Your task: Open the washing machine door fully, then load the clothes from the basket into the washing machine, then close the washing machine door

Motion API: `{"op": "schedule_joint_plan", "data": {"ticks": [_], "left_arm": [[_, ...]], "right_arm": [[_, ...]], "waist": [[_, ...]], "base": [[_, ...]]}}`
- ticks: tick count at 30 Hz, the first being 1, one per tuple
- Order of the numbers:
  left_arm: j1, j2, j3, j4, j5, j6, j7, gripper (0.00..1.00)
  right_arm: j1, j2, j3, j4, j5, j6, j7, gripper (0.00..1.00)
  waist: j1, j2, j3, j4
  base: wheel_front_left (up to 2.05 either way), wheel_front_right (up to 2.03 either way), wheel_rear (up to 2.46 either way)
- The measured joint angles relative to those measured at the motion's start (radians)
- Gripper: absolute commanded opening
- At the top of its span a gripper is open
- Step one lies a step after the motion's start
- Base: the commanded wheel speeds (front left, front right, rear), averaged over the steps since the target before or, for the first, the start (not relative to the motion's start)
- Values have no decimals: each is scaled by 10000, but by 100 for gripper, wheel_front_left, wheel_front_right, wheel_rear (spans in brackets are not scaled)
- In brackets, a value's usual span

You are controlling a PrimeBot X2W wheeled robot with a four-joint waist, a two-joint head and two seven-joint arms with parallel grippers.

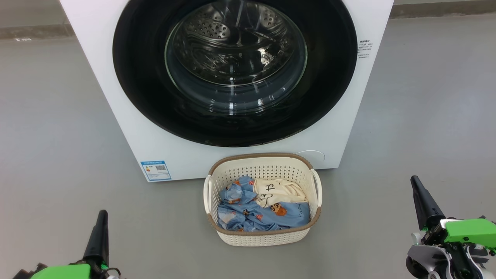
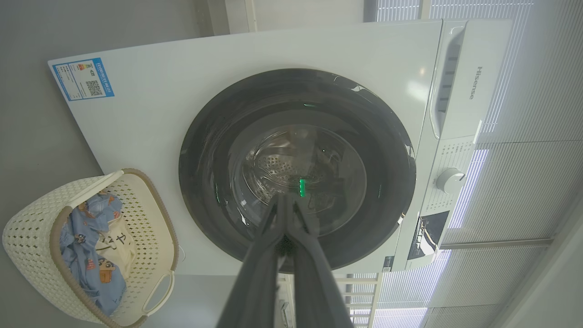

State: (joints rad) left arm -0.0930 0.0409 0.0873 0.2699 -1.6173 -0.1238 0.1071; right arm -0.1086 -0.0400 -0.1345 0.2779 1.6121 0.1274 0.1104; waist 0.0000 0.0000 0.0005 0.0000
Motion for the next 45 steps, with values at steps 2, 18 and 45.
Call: {"op": "schedule_joint_plan", "data": {"ticks": [2,18,45], "left_arm": [[0,0,0,0,0,0,0,0],[0,0,0,0,0,0,0,0],[0,0,0,0,0,0,0,0]], "right_arm": [[0,0,0,0,0,0,0,0],[0,0,0,0,0,0,0,0],[0,0,0,0,0,0,0,0]], "waist": [[0,0,0,0],[0,0,0,0],[0,0,0,0]], "base": [[0,0,0],[0,0,0],[0,0,0]]}}
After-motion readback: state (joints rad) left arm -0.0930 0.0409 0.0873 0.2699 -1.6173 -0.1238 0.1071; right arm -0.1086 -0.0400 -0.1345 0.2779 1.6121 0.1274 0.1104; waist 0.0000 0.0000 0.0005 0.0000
